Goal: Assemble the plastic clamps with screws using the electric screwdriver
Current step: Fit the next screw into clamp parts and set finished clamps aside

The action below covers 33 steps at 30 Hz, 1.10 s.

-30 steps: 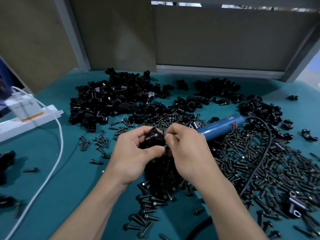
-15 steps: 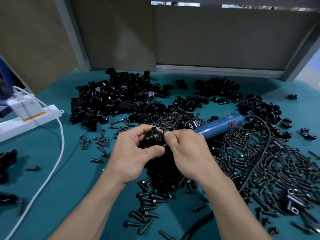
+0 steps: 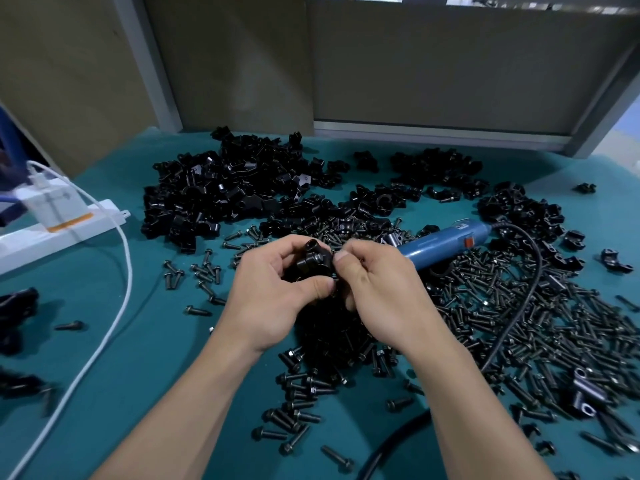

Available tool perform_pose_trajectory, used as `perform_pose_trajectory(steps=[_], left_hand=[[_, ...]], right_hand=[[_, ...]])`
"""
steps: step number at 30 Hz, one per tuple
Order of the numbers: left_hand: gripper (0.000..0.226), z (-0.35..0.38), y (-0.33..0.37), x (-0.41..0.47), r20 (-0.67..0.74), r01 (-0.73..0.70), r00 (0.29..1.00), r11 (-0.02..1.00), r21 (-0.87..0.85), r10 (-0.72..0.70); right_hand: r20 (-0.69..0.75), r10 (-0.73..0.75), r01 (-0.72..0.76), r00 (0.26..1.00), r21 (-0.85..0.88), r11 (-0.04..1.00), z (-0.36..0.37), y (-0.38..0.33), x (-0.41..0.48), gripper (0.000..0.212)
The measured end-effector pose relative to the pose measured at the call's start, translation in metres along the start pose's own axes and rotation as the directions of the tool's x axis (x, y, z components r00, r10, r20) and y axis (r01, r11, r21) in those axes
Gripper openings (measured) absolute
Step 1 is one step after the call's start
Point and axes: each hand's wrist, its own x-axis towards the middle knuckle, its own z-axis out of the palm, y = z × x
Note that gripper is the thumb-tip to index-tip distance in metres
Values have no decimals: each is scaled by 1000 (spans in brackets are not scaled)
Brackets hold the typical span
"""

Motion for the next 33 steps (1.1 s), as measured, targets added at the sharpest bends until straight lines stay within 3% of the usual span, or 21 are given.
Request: perform_pose_trajectory(steps=[3,7,13,17,20,23,25,27,30,33], left_hand=[[39,2,-2,0,5,-5,1000,1000,15,5],[44,6,-3,-3,40,-15,999,998,67,12],[40,2,-4,-1,-5,1,1000,995,97,0],[42,-2,-5,-2,-3,9,1000,993,121,-9],[43,-3,-5,-3,-5,-15,1000,972,235,17],[37,-2,-7,-3,-97,13,995,951,310,18],[32,-4,-10,-2,-198,63,980,946,318,2],[29,-8,-11,-1,-289,115,957,946,304,-24],[29,-10,-15,1,-382,183,921,951,249,-77],[29,-9,-18,4,-359,196,930,932,303,-79]], right_hand=[[11,-2,1,1000,71,997,-4,0,1,23],[-109,39,-48,993,-83,995,-1,1,6,36],[97,22,-35,995,140,990,-16,3,2,22],[48,28,-28,998,-4,1000,-3,-1,2,28],[-17,48,-50,999,-129,990,5,-4,1,42],[-87,107,-119,990,-140,983,-4,-2,1,50],[-279,245,-264,928,-33,964,-24,9,3,49],[-410,426,-380,806,193,905,-44,22,3,43],[-440,539,-503,718,207,839,-53,33,8,50],[-398,613,-549,682,274,789,-48,22,23,57]])
